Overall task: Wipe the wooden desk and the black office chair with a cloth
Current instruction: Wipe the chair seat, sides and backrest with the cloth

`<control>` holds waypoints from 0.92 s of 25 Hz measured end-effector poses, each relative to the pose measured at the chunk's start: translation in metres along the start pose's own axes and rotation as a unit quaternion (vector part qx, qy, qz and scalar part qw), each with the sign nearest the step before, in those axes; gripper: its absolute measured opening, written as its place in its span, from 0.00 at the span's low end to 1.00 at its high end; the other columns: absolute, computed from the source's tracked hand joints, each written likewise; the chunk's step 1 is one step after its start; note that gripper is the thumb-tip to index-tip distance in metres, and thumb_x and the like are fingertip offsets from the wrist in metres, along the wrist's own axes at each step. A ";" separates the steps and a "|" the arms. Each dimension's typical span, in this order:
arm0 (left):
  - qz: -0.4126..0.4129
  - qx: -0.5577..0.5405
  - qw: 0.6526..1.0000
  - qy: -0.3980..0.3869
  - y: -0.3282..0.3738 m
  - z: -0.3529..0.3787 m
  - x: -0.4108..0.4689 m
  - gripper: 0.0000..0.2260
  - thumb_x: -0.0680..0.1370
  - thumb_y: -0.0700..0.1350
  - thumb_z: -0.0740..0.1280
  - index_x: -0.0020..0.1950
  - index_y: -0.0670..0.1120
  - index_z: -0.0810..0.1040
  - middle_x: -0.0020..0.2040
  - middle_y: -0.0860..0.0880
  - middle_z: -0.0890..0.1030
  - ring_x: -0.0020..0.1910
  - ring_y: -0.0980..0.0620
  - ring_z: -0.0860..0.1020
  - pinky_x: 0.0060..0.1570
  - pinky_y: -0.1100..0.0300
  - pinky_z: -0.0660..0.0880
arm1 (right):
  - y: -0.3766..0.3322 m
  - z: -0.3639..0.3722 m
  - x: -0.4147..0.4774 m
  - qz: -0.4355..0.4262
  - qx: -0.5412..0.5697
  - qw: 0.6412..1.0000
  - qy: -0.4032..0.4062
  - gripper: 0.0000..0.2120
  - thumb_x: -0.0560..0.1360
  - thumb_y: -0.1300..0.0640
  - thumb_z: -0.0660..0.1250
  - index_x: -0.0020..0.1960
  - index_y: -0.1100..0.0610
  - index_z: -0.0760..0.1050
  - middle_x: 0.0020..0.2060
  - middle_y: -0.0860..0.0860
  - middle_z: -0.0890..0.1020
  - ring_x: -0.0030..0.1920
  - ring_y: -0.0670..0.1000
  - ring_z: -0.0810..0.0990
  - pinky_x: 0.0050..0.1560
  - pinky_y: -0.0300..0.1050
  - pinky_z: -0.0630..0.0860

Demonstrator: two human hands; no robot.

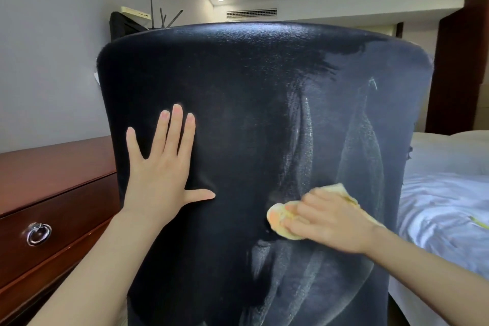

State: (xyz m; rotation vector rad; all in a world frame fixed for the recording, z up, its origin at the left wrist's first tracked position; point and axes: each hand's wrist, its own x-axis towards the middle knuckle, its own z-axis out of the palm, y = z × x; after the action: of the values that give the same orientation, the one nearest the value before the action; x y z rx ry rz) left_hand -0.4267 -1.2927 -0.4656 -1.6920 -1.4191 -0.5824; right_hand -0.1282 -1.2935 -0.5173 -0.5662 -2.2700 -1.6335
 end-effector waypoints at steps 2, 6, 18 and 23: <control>-0.015 -0.004 1.000 -0.007 0.000 0.001 0.000 0.58 0.62 0.75 0.57 0.77 0.40 0.40 0.78 0.39 0.43 0.77 0.41 0.44 0.68 0.32 0.50 | 0.027 -0.007 0.007 0.053 0.020 0.997 0.060 0.13 0.80 0.66 0.49 0.53 0.56 0.69 0.38 0.53 0.75 0.35 0.51 0.59 0.36 0.45 0.58; -0.044 -0.021 0.999 -0.005 0.004 -0.003 -0.002 0.55 0.63 0.74 0.51 0.77 0.37 0.47 0.77 0.37 0.46 0.77 0.39 0.47 0.68 0.32 0.51 | 0.080 -0.031 0.040 0.154 0.007 0.972 0.178 0.11 0.77 0.67 0.58 0.55 0.58 0.74 0.39 0.61 0.80 0.36 0.58 0.73 0.35 0.50 0.70; -0.029 -0.050 0.997 0.053 0.041 -0.009 0.001 0.36 0.78 0.58 0.50 0.77 0.39 0.43 0.78 0.41 0.43 0.77 0.43 0.44 0.73 0.40 0.50 | 0.092 -0.050 0.135 0.296 -0.008 0.903 0.312 0.10 0.73 0.69 0.65 0.49 0.61 0.82 0.40 0.60 0.80 0.39 0.62 0.76 0.38 0.53 0.72; -0.030 -0.049 0.998 0.037 0.039 -0.002 0.002 0.36 0.77 0.61 0.45 0.76 0.41 0.37 0.77 0.42 0.39 0.77 0.45 0.41 0.73 0.41 0.48 | 0.047 -0.016 0.100 0.219 0.027 0.942 0.254 0.14 0.74 0.70 0.60 0.48 0.60 0.82 0.37 0.57 0.80 0.34 0.58 0.74 0.34 0.50 0.69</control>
State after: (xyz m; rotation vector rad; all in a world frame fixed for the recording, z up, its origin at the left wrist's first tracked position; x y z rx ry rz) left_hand -0.3888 -1.2937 -0.4751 -1.6898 -1.4134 -0.7509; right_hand -0.1938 -1.2811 -0.4279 -0.5149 -1.6619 -1.3041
